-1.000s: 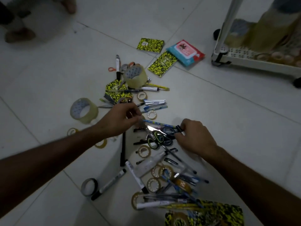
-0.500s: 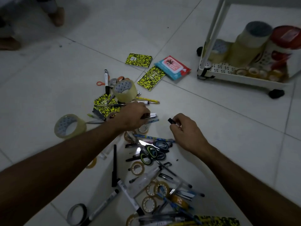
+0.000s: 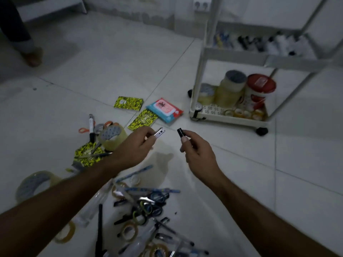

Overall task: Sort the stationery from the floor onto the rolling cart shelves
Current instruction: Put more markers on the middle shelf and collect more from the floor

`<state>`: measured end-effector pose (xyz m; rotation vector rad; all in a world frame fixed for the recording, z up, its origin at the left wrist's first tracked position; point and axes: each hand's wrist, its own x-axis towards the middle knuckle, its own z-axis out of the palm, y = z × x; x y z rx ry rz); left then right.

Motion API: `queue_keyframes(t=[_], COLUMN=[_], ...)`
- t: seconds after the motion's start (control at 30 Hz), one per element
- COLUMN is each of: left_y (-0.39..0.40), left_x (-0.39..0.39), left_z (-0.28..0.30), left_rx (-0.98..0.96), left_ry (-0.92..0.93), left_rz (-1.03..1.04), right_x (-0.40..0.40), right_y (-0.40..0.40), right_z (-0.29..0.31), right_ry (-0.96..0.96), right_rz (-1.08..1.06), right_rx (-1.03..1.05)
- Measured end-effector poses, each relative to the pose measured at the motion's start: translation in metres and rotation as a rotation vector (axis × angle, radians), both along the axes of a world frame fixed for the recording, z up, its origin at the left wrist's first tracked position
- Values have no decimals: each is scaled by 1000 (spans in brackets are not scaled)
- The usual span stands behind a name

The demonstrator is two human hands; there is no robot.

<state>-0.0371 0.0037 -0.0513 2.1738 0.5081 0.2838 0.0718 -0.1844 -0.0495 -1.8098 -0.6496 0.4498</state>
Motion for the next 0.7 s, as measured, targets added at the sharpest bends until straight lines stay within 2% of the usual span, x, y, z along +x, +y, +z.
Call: queue_keyframes(t=[0.1,0.17,0.3,0.4,0.53,0.7], left_y=[-11,-18,-34,-46,-61,-81], left_x=[27,47,85,111,144,181], left_z=[39,66,130,176,220,243], left_rx=[-320,-498,-685,-649,-527,-411], left_ry=[0,-79,-190,-242,-272,-252], left_rz=[79,112,134,73,-2,-75], right_x=[30,52,97,134,195,270], right_y=[2,3,3,-1,-15,-35], right_z=[33,61,126,174,230,263], right_ry=[-10,-6,-87,-164,-394,-516], right_rz=[-78,-108,-99,-127,-175,-352], right_rx=[37,92,210,212,167,-112])
